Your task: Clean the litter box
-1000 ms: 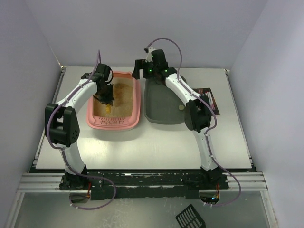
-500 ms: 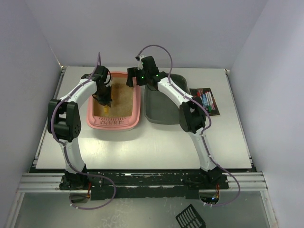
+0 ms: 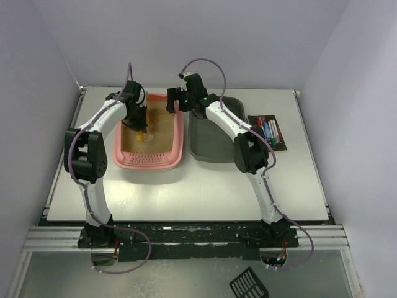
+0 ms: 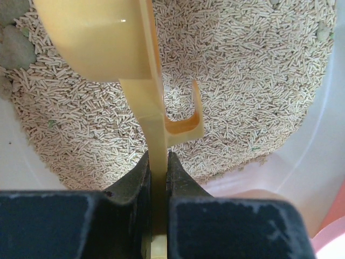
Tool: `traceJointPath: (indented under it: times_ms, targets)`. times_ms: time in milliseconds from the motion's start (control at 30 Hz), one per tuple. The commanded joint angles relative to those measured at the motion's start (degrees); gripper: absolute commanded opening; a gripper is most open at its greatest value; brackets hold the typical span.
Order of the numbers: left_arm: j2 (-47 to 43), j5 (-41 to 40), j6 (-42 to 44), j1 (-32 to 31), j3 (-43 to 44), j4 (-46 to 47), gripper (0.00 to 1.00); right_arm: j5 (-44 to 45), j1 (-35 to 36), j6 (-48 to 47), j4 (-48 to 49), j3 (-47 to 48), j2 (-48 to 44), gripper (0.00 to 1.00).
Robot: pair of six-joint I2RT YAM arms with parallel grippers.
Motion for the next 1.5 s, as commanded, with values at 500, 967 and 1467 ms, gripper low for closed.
traceJointPath:
  times_ms: [500, 967, 1467]
  targets:
    - [4.54, -9.5, 1.11, -6.12, -0.23, 10.58, 0.07, -2.88, 0.31, 1.71, 0.17, 0.27, 1.69, 1.0]
    - [5.43, -0.18, 2.47, -11.85, 0.17, 11.75, 0.07, -4.27, 0.29, 1.95, 0.52, -0.58, 1.21, 1.0]
    - [0.02, 32.32, 1.16, -5.88, -10.04, 21.53, 0.07, -5.78, 0.24, 2.15, 0.68, -0.96, 1.66, 1.0]
